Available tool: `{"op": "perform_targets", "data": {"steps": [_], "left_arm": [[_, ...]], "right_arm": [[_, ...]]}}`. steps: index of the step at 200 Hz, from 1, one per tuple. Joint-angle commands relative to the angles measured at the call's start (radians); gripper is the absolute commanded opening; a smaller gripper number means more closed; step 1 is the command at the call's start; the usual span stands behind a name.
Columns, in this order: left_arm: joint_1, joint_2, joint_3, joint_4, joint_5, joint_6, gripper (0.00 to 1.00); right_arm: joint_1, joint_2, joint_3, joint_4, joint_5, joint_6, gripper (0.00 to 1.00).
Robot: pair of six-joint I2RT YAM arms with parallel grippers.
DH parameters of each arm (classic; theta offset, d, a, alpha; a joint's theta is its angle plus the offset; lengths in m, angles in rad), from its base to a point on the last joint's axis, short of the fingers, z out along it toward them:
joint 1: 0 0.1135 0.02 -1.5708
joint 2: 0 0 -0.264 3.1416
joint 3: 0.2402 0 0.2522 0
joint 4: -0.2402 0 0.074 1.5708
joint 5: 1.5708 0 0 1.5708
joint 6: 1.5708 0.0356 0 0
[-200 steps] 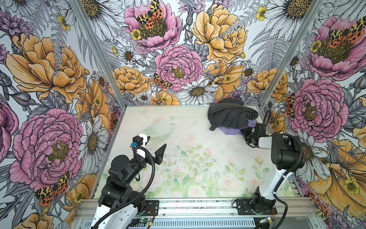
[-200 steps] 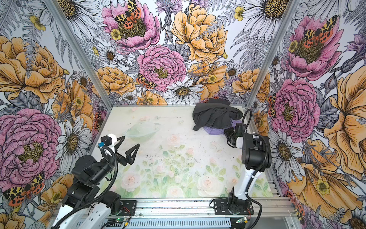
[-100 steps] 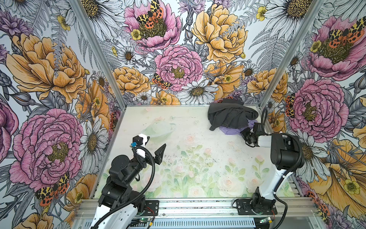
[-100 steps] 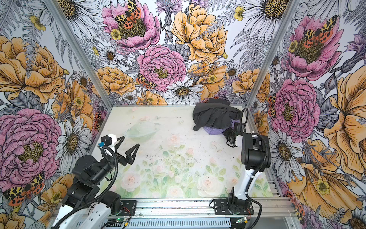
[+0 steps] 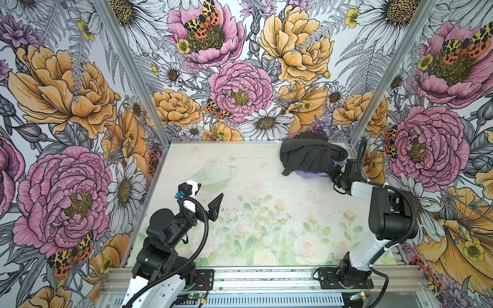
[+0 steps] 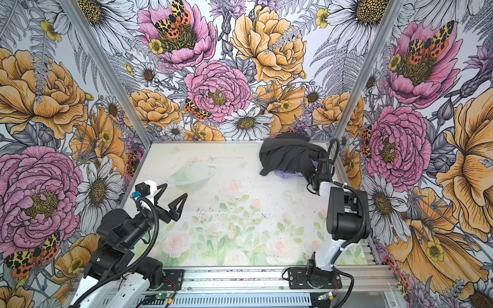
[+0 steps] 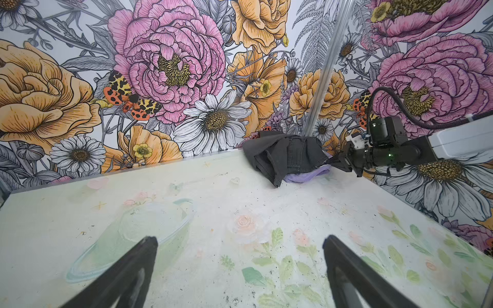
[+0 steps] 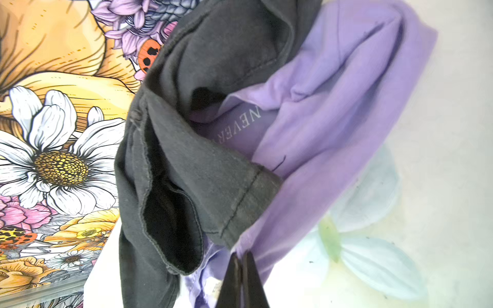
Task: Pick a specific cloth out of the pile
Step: 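Close the right gripper on the purple shirt edge beneath the grey shirt, then lift the purple shirt with the right gripper, pulling it from the pile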
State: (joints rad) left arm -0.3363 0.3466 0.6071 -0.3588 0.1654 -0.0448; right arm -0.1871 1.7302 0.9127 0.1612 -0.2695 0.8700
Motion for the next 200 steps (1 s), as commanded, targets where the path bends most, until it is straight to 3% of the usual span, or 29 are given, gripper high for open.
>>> {"op": "perform_targets", "data": {"steps": [1,200], "left_arm": [[-0.002,-0.013,-0.003,-0.009,-0.024,0.012,0.99],[-0.012,-0.021,-0.003,-0.013,-0.038,0.013,0.99]], "right_arm": [[0.008,-0.065,0.017,-0.006,-0.002,-0.003,0.00],[0.029,-0.275,0.097,-0.011,-0.035,0.044,0.00]]}}
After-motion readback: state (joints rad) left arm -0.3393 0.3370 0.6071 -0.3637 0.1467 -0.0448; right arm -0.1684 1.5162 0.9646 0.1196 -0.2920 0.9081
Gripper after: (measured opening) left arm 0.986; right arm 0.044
